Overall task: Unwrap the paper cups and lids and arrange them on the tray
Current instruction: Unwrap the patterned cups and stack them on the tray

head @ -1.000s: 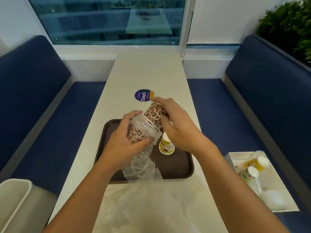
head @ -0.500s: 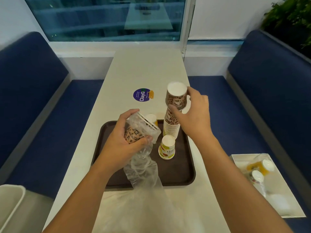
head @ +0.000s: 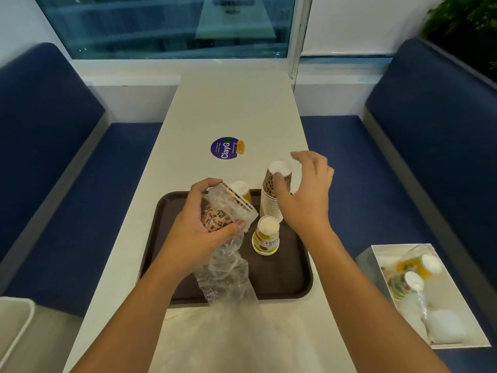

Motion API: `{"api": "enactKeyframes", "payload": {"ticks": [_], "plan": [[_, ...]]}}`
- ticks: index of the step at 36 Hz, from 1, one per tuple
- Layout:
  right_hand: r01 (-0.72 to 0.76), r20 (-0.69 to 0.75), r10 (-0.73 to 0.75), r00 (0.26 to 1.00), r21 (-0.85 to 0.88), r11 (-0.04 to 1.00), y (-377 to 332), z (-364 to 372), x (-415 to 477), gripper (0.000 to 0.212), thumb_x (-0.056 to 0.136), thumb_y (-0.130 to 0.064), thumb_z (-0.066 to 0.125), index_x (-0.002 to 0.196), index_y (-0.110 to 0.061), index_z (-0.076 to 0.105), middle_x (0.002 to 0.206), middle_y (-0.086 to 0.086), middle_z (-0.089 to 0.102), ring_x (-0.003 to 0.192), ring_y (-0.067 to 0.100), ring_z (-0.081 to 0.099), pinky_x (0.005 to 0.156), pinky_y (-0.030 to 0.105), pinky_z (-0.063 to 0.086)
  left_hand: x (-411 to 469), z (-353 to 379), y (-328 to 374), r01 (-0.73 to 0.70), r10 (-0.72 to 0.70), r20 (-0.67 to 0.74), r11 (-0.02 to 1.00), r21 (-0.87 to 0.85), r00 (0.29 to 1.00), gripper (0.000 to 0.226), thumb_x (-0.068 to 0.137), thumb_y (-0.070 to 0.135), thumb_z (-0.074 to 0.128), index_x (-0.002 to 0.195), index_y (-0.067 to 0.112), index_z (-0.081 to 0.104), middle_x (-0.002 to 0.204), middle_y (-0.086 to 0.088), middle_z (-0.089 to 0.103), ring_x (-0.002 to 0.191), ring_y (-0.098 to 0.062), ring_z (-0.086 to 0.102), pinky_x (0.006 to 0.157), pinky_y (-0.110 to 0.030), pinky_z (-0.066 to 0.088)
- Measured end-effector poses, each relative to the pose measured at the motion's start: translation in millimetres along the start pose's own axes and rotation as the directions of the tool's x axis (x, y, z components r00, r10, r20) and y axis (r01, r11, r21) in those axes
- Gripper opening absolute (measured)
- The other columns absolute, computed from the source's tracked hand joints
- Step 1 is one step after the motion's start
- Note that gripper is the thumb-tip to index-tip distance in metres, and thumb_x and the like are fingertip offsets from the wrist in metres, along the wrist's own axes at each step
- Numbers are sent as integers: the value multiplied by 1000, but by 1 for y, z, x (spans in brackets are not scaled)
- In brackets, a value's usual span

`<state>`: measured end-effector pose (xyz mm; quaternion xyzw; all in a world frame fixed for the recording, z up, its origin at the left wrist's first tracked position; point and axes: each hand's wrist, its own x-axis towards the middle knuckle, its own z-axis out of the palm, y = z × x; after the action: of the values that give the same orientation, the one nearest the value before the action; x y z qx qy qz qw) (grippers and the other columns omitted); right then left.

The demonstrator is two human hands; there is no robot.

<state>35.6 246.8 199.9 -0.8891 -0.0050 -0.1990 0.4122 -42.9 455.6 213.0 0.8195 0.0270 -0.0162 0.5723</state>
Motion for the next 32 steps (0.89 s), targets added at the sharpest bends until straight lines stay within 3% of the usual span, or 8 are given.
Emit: {"api": "enactKeyframes", "payload": {"ticks": [2,7,9,14,20,26,28,32], "plan": [[121,49,-126,991,93,988,-18,-9,-10,22,99,-37,61,117,-24,68,126,-8,58,118,9,43,94,1,25,-3,-1,1,0,0,-1,1000,2,1000,83,77,32,91,131,65,37,123,34,53,113,2,60,85,-21,58],[174,421,-290,859,291,941,-47,-19,-32,27,102,-40,49,96,-24,70,94,-14,65,96,11,59,85,30,47,-13,-3,8,-48,47,6,999,7,999,81,77,31,90,135,59,40,112,37,58,106,5,63,90,-33,61],[180,439,-313,842,318,931,-53,-20,-37,26,105,-28,51,93,-16,70,88,-9,65,89,12,59,78,32,48,-17,-5,9,-52,52,7,999,3,999,81,77,33,90,137,57,40,113,31,61,107,-2,66,92,-37,62],[241,393,-348,851,295,925,-61,-22,-41,23,106,-19,53,91,-9,68,84,-6,62,83,9,58,69,17,43,-26,-10,12,-62,62,-4,998,23,998,81,78,31,90,137,55,40,124,20,59,111,-11,65,94,-37,60],[187,356,-257,898,219,958,-71,-29,-38,25,108,-23,46,91,-14,63,85,-12,61,84,8,58,70,24,49,-33,-17,12,-81,80,14,996,35,997,82,78,28,90,137,57,40,122,26,59,113,-6,64,90,-27,59],[289,539,-366,759,225,930,-81,-40,-40,18,107,-22,53,99,-13,67,92,-5,65,88,6,57,72,19,45,-37,-18,13,-99,99,3,995,21,995,81,80,31,89,139,57,40,116,36,56,109,3,62,86,-25,60],[302,534,-387,751,244,922,-82,-39,-42,20,107,-20,54,99,-10,68,89,-4,65,83,7,57,70,18,43,-38,-18,16,-112,112,14,994,15,994,83,81,31,87,142,57,38,121,38,53,112,6,60,89,-23,60],[214,493,-338,802,291,932,-83,-43,-40,24,106,-21,54,95,-8,70,84,1,67,80,14,60,70,31,49,-39,-20,19,-111,111,49,994,-3,993,81,83,30,85,144,56,39,127,30,57,116,-4,63,97,-35,60]]}}
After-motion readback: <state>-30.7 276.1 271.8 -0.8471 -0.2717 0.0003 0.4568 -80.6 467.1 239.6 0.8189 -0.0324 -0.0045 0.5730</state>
